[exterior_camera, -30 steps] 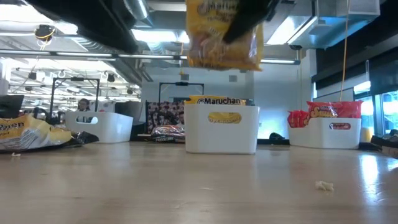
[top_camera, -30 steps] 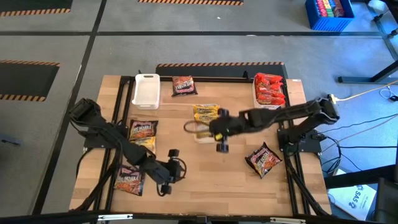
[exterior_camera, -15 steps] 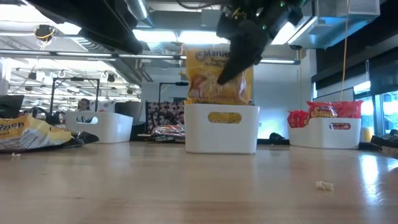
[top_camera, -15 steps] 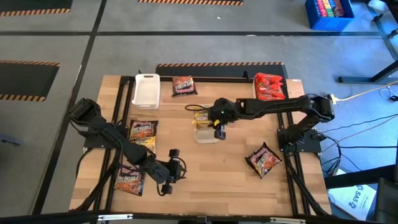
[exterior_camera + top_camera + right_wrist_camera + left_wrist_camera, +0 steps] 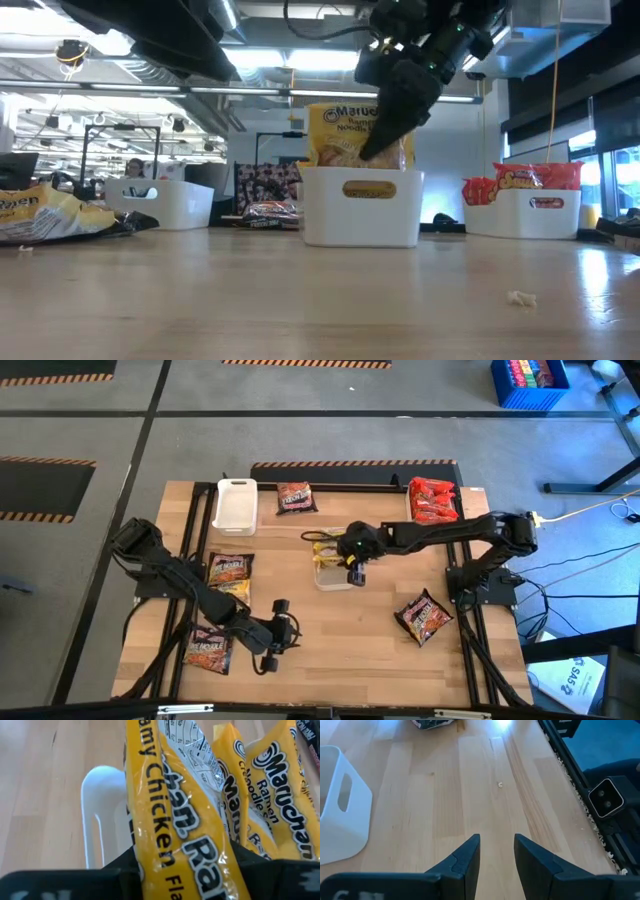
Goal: Sort Maruchan noodles
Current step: Put the yellow noodle pack into the white middle bin
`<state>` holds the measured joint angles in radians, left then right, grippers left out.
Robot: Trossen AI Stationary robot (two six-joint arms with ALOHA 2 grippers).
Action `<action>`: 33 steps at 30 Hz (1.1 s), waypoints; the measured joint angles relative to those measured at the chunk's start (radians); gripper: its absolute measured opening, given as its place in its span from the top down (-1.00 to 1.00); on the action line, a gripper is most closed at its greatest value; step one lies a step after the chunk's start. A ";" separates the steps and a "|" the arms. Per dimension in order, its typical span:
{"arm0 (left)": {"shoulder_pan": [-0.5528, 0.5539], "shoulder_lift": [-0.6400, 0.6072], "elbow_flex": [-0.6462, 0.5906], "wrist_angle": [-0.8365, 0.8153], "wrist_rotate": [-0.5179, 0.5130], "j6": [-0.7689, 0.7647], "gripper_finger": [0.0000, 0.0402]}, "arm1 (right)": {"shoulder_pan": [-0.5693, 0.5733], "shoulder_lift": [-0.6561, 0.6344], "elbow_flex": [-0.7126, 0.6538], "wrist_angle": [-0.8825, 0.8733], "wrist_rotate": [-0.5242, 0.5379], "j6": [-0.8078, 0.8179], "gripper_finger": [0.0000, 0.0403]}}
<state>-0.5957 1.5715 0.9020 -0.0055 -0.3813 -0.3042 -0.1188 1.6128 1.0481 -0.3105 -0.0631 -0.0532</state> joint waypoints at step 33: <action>0.000 0.000 0.000 0.007 0.010 0.000 0.44 | 0.001 0.114 -0.005 0.022 0.034 0.022 -0.04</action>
<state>-0.5957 1.5718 0.9024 0.0015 -0.3716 -0.3038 -0.1180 1.7267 1.0435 -0.2889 -0.0294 -0.0313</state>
